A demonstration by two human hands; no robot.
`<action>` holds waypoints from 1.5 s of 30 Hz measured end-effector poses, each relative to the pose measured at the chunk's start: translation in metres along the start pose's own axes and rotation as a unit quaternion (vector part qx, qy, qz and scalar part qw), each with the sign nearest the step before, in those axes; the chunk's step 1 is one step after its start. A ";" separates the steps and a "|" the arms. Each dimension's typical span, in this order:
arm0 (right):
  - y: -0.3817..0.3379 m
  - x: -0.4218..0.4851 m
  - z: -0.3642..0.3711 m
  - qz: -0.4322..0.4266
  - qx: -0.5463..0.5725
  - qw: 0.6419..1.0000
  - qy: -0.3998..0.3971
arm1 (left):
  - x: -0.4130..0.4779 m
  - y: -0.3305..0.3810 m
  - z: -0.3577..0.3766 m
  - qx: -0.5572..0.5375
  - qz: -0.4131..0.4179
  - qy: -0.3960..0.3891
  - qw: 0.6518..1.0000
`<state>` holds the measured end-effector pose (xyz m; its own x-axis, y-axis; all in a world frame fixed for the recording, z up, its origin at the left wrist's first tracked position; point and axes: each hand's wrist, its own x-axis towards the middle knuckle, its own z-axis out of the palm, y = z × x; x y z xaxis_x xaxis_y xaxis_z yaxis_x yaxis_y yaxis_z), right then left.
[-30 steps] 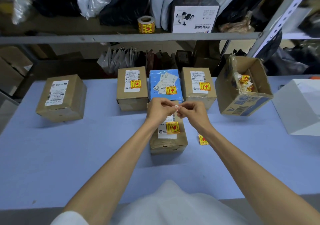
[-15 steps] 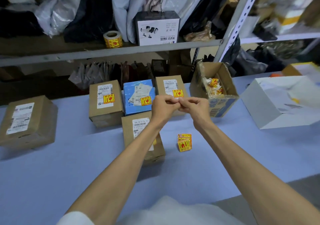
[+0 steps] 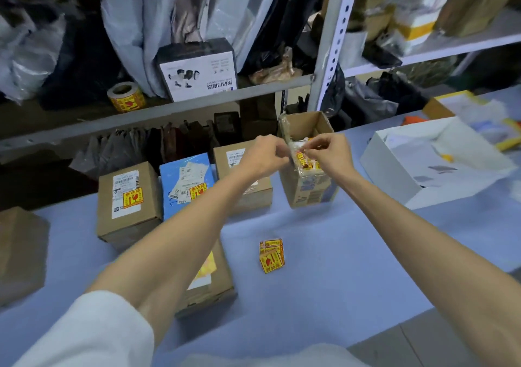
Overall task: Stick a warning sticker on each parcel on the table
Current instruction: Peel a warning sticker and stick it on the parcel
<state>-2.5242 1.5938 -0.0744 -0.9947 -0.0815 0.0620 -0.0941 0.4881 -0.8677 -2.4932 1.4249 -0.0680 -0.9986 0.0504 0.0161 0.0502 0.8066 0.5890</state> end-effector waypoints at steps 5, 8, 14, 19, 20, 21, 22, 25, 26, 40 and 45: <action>0.011 0.037 -0.008 -0.044 -0.127 0.991 0.000 | 0.038 0.025 -0.003 0.155 0.054 -0.006 0.986; 0.010 0.054 -0.010 -0.055 -0.165 0.985 -0.015 | 0.054 0.037 0.004 0.187 0.068 -0.008 0.980; 0.003 0.064 -0.009 -0.042 -0.158 0.986 -0.024 | 0.055 0.038 0.008 0.155 0.039 -0.023 0.987; -0.012 0.035 0.009 -0.064 -0.119 0.991 -0.014 | 0.023 0.018 0.003 0.113 -0.002 -0.018 0.993; -0.016 0.025 0.016 -0.070 -0.112 0.991 -0.027 | 0.012 0.010 0.003 0.096 -0.015 -0.017 0.995; -0.021 0.013 0.025 -0.075 -0.101 0.991 -0.049 | 0.000 0.001 0.004 0.083 -0.030 -0.014 0.996; -0.027 0.000 0.035 -0.076 -0.091 0.990 -0.079 | -0.013 -0.008 0.004 0.077 -0.048 -0.013 0.996; -0.038 -0.039 0.073 -0.071 -0.089 0.980 -0.160 | -0.054 -0.036 0.000 0.071 -0.106 -0.024 0.991; -0.040 -0.051 0.087 -0.063 -0.091 0.977 -0.179 | -0.067 -0.045 -0.002 0.066 -0.128 -0.018 0.989; 0.010 -0.186 0.184 0.110 -0.043 0.946 -0.300 | -0.237 -0.141 0.041 -0.131 -0.466 0.130 0.865; 0.003 -0.203 0.195 0.113 -0.038 0.955 -0.273 | -0.264 -0.152 0.039 -0.175 -0.459 0.170 0.854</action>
<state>-2.3144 1.4425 -0.1853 -0.8225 -0.3969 -0.4075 0.0979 0.6069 -0.7887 -2.2363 1.3121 -0.1930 -0.5642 -0.7306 -0.3847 -0.7057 0.1848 0.6840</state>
